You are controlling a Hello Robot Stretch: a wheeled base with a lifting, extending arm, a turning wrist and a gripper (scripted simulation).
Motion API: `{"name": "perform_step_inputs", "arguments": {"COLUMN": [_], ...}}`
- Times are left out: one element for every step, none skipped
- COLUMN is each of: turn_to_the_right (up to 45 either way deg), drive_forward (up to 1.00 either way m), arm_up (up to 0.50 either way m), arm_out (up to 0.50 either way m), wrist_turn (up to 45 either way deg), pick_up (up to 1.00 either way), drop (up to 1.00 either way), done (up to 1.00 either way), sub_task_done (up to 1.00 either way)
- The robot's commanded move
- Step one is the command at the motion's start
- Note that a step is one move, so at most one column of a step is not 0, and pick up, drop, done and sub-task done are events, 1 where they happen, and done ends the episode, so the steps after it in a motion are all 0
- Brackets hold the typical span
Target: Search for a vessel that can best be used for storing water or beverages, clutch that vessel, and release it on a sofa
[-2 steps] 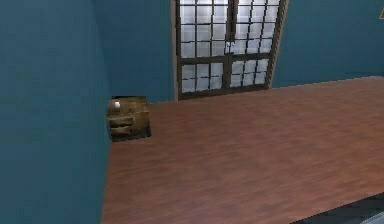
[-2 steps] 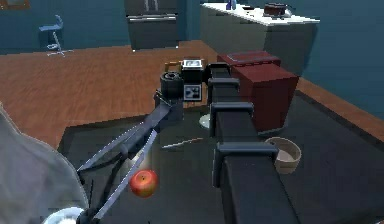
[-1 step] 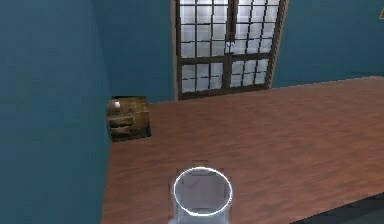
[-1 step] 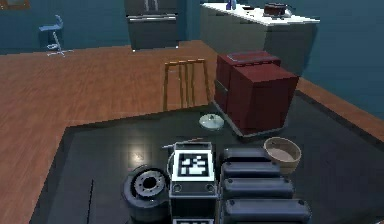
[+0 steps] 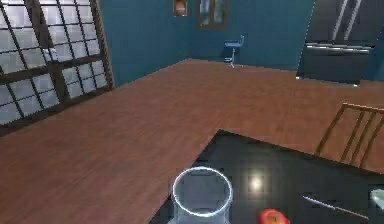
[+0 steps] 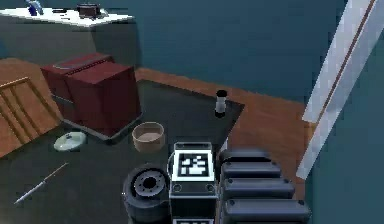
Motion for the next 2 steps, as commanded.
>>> {"name": "perform_step_inputs", "arguments": {"turn_to_the_right": [45.0,45.0], "drive_forward": [0.0,0.0], "arm_up": [0.0,0.0], "arm_out": [0.0,0.0], "wrist_turn": [0.0,0.0], "pick_up": [0.0,0.0], "drop": [0.0,0.0], "done": [0.0,0.0], "sub_task_done": [0.0,0.0]}}
